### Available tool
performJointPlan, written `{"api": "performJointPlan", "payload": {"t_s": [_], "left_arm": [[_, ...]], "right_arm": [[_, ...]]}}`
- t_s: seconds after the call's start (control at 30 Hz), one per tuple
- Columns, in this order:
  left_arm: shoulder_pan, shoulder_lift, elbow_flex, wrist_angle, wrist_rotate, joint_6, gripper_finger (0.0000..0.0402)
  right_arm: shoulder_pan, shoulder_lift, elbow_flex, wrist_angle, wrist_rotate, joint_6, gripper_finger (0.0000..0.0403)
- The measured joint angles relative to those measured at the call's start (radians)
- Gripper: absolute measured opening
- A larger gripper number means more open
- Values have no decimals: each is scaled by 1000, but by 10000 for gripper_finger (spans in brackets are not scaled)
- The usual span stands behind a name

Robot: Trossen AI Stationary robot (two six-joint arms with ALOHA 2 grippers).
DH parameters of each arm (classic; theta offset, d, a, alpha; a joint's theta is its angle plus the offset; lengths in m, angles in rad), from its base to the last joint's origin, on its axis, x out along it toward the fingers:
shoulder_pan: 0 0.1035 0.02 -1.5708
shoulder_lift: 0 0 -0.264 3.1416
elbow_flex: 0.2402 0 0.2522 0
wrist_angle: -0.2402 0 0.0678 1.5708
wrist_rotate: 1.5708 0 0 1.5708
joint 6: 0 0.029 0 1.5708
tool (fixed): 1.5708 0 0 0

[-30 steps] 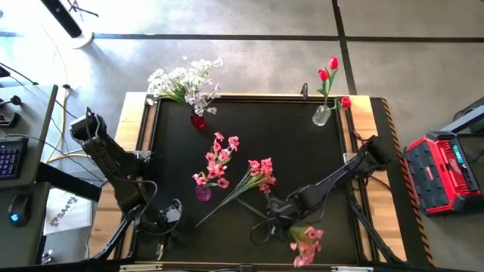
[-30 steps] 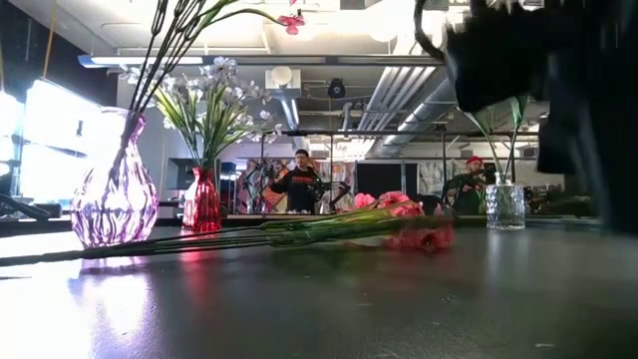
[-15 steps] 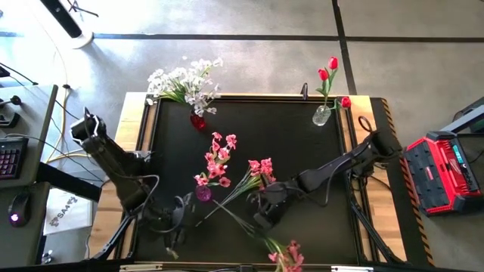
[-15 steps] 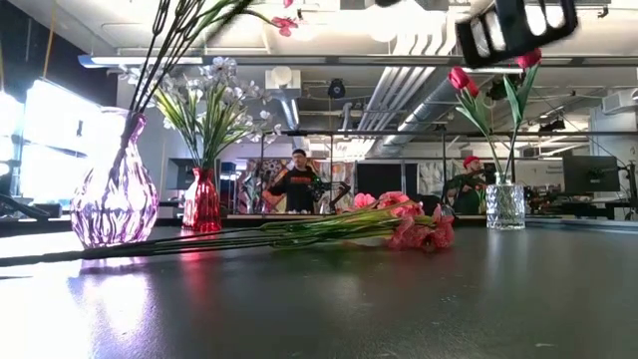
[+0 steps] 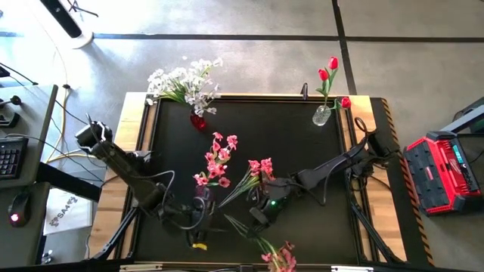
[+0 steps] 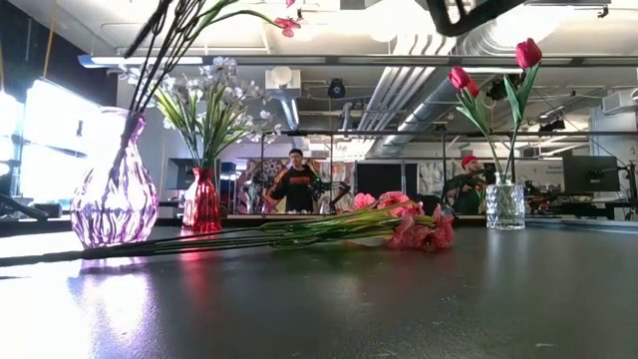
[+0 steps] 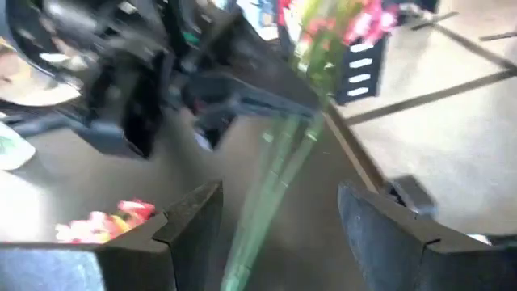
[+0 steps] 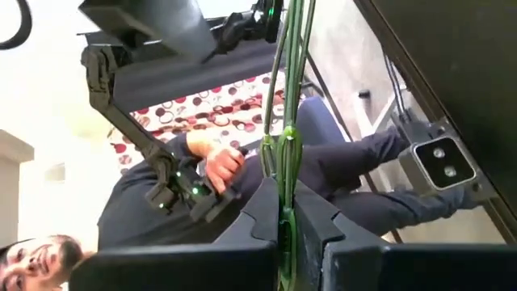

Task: Sort flowers into vase by color
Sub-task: Put the bottom pink flowers into the purple vase

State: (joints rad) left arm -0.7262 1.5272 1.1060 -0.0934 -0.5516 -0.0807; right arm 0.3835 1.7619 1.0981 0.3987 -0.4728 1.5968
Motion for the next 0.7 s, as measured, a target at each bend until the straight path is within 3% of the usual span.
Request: {"api": "performJointPlan", "payload": {"t_s": [0.27, 0.7], "left_arm": [[74, 2, -1, 67, 76, 75, 219], [73, 2, -1, -10, 31, 85, 166]], "right_arm": [[-29, 1, 0, 70, 10, 1, 1], [-46, 1, 0, 124, 9, 0, 0]]}}
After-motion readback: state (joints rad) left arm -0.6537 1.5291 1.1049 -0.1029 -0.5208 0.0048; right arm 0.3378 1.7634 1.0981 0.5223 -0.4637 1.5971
